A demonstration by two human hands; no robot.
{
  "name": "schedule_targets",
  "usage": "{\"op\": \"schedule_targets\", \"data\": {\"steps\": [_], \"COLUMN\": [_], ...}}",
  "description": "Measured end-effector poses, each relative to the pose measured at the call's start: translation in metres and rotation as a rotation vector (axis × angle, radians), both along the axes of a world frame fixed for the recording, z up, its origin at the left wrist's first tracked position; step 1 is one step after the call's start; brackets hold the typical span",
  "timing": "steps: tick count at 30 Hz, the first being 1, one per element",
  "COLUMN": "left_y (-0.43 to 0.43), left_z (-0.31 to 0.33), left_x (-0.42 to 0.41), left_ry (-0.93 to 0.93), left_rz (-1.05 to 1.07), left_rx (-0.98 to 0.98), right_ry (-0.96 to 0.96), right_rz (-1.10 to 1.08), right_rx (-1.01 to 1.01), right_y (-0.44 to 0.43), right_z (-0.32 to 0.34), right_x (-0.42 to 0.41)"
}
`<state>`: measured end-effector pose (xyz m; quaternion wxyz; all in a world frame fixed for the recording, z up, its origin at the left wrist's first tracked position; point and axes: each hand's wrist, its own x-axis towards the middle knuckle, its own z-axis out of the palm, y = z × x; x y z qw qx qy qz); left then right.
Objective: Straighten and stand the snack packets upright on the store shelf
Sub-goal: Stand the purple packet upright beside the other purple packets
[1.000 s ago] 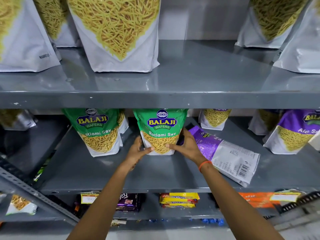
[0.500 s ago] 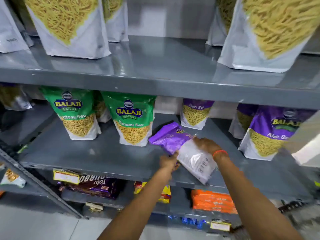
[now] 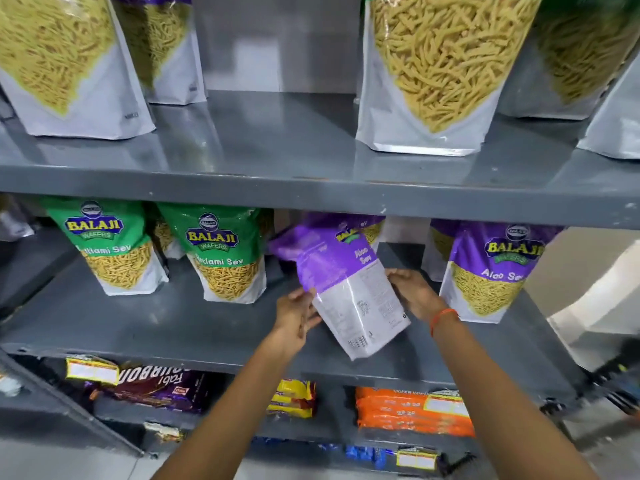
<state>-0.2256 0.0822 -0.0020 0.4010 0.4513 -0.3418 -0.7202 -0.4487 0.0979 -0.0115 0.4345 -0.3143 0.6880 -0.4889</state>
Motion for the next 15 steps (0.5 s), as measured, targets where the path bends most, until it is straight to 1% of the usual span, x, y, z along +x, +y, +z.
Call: {"op": "schedule_targets", "data": {"steps": [4,6,9,11,13,15], "left_y": [-0.034,-0.057,-0.070,-0.058,-0.039,-0.016], "left_z": [0.016,0.004,-0.014,-0.016,-0.023,-0.031], "left_x": [-0.020,-0.027,-0.034,-0.041,-0.050,-0.059], "left_ry": [-0.003,-0.028,-0.103,-0.168,-0.306,-0.406], "left_rz": [0.006,-0.002,-0.011,0.118,0.253,0.205], "left_rx": [-0.246,-0.320,-0.303,-0.343,-0.425,-0.504], "right_ry": [0.011,0.033,0.047,0.039,0.040,-0.035], "right_rz": [-0.136,-0.161,-0.168,-0.156,-0.141,-0.138], "right_rx": [-0.210,-0.256,-0.217,-0.192,-0.178,-0.223], "right_y": [-0.008,-0.010,-0.009,-0.008,-0.009,-0.011], "right_z": [0.005,-0.004,-0.024,-0.034,-0.035,-0.028], "right_x": [-0.010,-0.008,-0.003,-0.005,-0.009,-0.010]}}
